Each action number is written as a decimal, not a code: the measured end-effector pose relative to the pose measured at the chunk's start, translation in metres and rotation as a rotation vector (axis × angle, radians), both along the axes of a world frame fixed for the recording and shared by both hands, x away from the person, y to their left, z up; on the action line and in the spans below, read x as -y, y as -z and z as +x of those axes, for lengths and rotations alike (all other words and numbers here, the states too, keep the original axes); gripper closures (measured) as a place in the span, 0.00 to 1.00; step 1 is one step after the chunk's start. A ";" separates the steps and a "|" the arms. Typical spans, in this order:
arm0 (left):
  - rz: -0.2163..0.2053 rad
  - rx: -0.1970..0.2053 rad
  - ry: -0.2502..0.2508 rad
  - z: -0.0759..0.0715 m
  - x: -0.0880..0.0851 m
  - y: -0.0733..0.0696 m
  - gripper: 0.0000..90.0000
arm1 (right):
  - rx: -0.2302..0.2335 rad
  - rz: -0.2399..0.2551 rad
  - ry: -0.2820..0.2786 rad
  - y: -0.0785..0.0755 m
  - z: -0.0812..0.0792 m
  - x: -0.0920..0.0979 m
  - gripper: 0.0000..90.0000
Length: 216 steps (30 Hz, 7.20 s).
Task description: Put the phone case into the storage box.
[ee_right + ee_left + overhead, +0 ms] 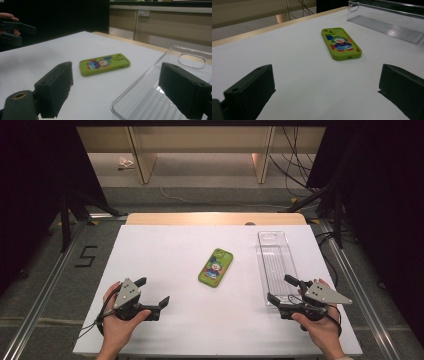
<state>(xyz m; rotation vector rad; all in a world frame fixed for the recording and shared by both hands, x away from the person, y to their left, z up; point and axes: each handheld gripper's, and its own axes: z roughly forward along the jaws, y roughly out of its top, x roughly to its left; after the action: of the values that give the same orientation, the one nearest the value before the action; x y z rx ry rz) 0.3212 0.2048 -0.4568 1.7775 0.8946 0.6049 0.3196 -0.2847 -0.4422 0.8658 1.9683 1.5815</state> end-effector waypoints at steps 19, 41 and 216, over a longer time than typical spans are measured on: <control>0.020 0.017 -0.005 0.003 0.013 -0.014 0.67 | 0.005 0.013 0.009 -0.003 0.001 0.002 0.15; 0.097 -0.202 0.179 0.050 0.101 -0.012 1.00 | 0.010 0.009 0.012 -0.004 0.002 0.000 0.16; 0.668 -0.611 0.362 0.212 0.180 0.012 0.15 | -0.005 0.014 0.013 -0.002 0.003 0.005 0.17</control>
<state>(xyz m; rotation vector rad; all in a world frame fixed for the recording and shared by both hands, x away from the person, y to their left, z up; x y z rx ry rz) 0.5330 0.0249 -0.4684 2.7412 0.7715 0.1045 0.3231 -0.2897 -0.4403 0.8877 1.9534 1.5894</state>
